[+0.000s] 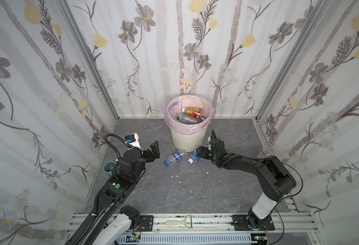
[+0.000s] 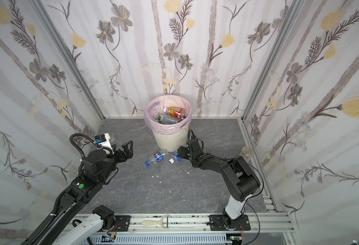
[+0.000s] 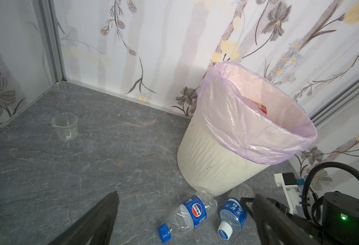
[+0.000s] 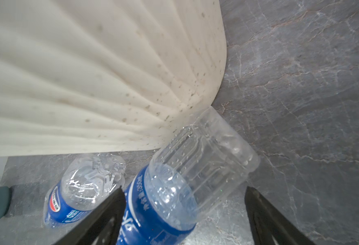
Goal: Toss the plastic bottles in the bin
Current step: 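Draw the left gripper back while the right gripper grasps the blue-labelled water bottle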
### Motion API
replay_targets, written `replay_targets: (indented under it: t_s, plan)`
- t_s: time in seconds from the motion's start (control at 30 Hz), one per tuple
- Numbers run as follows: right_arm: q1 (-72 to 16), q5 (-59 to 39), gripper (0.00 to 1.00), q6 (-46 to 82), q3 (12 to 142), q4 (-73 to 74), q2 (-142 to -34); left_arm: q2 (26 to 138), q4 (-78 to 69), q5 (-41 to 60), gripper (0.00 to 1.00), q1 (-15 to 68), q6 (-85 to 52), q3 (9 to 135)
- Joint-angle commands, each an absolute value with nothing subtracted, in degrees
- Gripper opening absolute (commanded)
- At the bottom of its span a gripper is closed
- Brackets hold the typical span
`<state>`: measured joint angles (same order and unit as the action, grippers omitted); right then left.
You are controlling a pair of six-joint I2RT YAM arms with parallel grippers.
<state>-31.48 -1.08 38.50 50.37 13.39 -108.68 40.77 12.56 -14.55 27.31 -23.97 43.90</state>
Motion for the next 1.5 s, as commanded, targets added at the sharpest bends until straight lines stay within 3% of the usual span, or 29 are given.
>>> replay_targets:
  t_s: [0.0,0.47,1.27,1.47]
  plan:
    - [-31.6,0.5,0.86,38.8,50.8,13.8,-110.1,41.0,12.2,-15.3,1.0,27.3,-22.9,43.9]
    - [-30.9,6.6,0.81,33.8,45.3,8.0,-103.6,39.7,12.3,-14.8,1.0,27.2,-23.5,42.4]
    - [-26.8,-0.3,0.77,27.2,50.1,3.5,-108.8,39.2,12.4,-13.5,1.0,27.3,-24.5,42.0]
    - [-26.6,0.4,0.61,25.8,46.4,7.2,-104.1,39.7,12.4,-13.3,1.0,27.2,-25.0,40.5]
